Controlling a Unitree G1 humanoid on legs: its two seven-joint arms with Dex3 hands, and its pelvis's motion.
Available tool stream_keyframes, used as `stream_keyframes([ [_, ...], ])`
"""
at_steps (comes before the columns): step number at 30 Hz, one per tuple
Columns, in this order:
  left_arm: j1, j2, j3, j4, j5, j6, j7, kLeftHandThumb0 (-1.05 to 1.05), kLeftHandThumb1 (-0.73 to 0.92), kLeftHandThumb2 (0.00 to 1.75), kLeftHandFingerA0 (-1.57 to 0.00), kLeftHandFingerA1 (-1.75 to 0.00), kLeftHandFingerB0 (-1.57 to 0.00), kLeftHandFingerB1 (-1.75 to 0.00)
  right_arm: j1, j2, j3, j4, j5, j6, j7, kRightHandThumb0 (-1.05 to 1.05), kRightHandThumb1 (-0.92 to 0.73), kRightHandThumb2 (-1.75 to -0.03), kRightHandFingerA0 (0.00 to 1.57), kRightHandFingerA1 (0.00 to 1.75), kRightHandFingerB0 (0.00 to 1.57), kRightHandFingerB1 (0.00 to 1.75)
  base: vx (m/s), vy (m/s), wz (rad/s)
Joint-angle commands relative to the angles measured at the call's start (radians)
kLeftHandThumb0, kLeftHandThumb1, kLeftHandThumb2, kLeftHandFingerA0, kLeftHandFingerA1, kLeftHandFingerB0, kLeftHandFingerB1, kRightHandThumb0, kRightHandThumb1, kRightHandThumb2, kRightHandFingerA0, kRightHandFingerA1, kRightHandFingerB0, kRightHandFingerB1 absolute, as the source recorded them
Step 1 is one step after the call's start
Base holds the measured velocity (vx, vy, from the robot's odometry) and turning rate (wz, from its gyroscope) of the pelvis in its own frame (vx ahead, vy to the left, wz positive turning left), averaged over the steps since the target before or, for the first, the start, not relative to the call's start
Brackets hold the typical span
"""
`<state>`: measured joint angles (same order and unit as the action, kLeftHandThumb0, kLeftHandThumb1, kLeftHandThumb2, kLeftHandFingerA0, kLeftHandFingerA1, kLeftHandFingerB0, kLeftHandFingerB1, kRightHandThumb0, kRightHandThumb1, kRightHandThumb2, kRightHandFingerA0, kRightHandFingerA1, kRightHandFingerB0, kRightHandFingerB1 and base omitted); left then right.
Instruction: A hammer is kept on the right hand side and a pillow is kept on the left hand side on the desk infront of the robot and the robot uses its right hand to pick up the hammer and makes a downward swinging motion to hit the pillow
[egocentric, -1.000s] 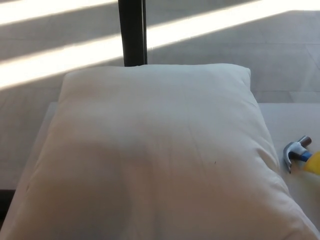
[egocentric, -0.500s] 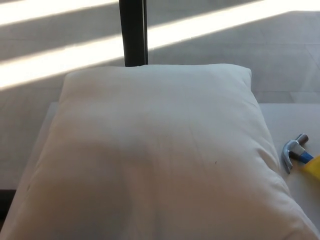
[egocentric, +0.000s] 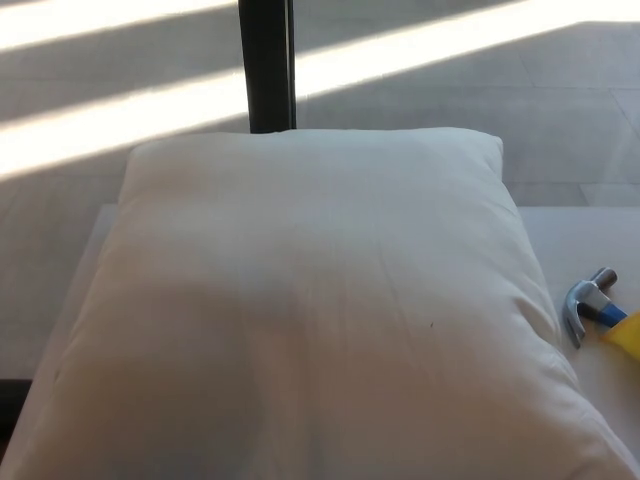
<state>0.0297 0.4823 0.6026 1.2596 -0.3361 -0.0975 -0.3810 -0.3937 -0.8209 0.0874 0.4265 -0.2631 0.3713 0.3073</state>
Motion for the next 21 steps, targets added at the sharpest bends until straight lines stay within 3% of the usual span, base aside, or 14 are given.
stream_keyframes([
  [1, 0.001, 0.041, -0.001, 0.001, -0.005, 0.015, 0.001, -0.69, 0.85, 0.65, -0.65, -0.57, -0.58, -0.48, 0.232, 0.052, -0.420, 0.056, 0.145, -0.194, -0.307, -0.91, -0.57, -0.92, 0.00, 0.10, 0.12, 0.30, 0.00, 0.000, 0.00],
  [3, 0.001, 0.041, -0.001, 0.002, -0.005, 0.016, 0.001, -0.69, 0.85, 0.65, -0.65, -0.57, -0.58, -0.48, 0.240, 0.062, -0.444, 0.061, 0.141, -0.211, -0.316, -0.91, -0.57, -0.92, 0.00, 0.10, 0.12, 0.30, 0.00, 0.000, 0.00],
  [4, -0.005, 0.039, -0.003, 0.004, -0.004, 0.017, 0.001, -0.69, 0.84, 0.65, -0.64, -0.57, -0.58, -0.47, 0.246, 0.099, -0.531, 0.109, 0.190, -0.250, -0.371, -0.77, -0.63, -0.59, 0.00, 0.12, 0.18, 0.28, 0.00, 0.000, 0.00],
  [5, -0.008, 0.033, -0.006, 0.003, -0.001, 0.022, 0.010, -0.67, 0.85, 0.65, -0.64, -0.56, -0.57, -0.46, 0.255, 0.129, -0.644, 0.188, 0.260, -0.275, -0.427, -0.92, -0.60, -0.91, 0.00, 0.03, 0.14, 0.31, 0.00, 0.000, 0.00],
  [7, -0.012, 0.031, 0.005, 0.003, -0.013, 0.033, 0.024, -0.67, 0.83, 0.65, -0.67, -0.56, -0.59, -0.48, 0.254, 0.149, -0.709, 0.245, 0.285, -0.290, -0.483, -0.90, -0.60, -0.93, 0.00, 0.07, 0.14, 0.33, 0.00, 0.000, 0.00],
  [8, -0.012, 0.030, 0.005, 0.004, -0.013, 0.034, 0.022, -0.67, 0.84, 0.65, -0.64, -0.57, -0.58, -0.48, 0.252, 0.165, -0.766, 0.263, 0.323, -0.299, -0.499, -0.66, -0.71, -0.61, 0.00, 0.16, 0.18, 0.27, 0.00, 0.000, 0.00],
  [9, -0.010, 0.031, 0.007, 0.005, -0.015, 0.034, 0.015, -0.68, 0.83, 0.65, -0.65, -0.59, -0.59, -0.49, 0.251, 0.196, -0.879, 0.299, 0.402, -0.300, -0.537, -0.79, -0.59, -0.87, 0.00, 0.07, 0.12, 0.31, 0.00, 0.000, 0.00],
  [10, -0.009, 0.032, 0.011, 0.007, -0.018, 0.032, 0.009, -0.68, 0.83, 0.65, -0.65, -0.59, -0.59, -0.49, 0.255, 0.209, -0.929, 0.312, 0.429, -0.286, -0.559, -0.79, -0.59, -0.87, 0.00, 0.07, 0.12, 0.31, 0.00, 0.000, 0.00],
  [11, -0.009, 0.034, 0.007, 0.007, -0.013, 0.032, 0.017, -0.69, 0.82, 0.64, -0.67, -0.58, -0.59, -0.48, 0.252, 0.211, -0.955, 0.346, 0.442, -0.295, -0.581, -0.66, -0.56, -0.89, 0.00, 0.24, 0.10, 0.41, 0.00, 0.000, 0.00],
  [14, -0.013, 0.034, -0.001, 0.010, -0.002, 0.031, 0.033, -0.68, 0.84, 0.65, -0.67, -0.58, -0.59, -0.48, 0.250, 0.223, -1.045, 0.406, 0.503, -0.314, -0.611, -0.63, -0.54, -0.88, 0.00, 0.26, 0.11, 0.43, 0.00, 0.000, 0.00],
  [16, -0.004, 0.029, -0.005, 0.008, 0.003, 0.018, 0.041, -0.67, 0.84, 0.65, -0.67, -0.59, -0.60, -0.50, 0.256, 0.231, -1.095, 0.492, 0.547, -0.307, -0.636, -0.60, -0.55, -0.88, 0.02, 0.43, 0.16, 0.46, 0.00, 0.000, 0.00],
  [17, 0.002, 0.030, -0.008, 0.008, 0.007, 0.011, 0.039, -0.67, 0.86, 0.65, -0.65, -0.57, -0.58, -0.48, 0.260, 0.245, -1.120, 0.518, 0.581, -0.312, -0.604, -0.33, -0.59, -1.10, 0.05, 0.56, 0.00, 0.49, 0.00, 0.000, 0.00],
  [20, 0.009, 0.031, -0.011, 0.005, 0.013, 0.006, 0.048, -0.67, 0.85, 0.65, -0.67, -0.56, -0.60, -0.49, 0.263, 0.267, -1.156, 0.541, 0.602, -0.293, -0.602, -0.34, -0.60, -1.12, 0.03, 0.54, 0.00, 0.49, 0.00, 0.000, 0.00],
  [21, 0.009, 0.032, -0.004, 0.010, 0.006, 0.013, 0.052, -0.67, 0.85, 0.65, -0.68, -0.56, -0.61, -0.48, 0.254, 0.284, -1.213, 0.536, 0.656, -0.277, -0.573, -0.61, -0.84, -0.64, 0.03, 0.45, 0.09, 0.30, 0.00, 0.000, 0.00],
])
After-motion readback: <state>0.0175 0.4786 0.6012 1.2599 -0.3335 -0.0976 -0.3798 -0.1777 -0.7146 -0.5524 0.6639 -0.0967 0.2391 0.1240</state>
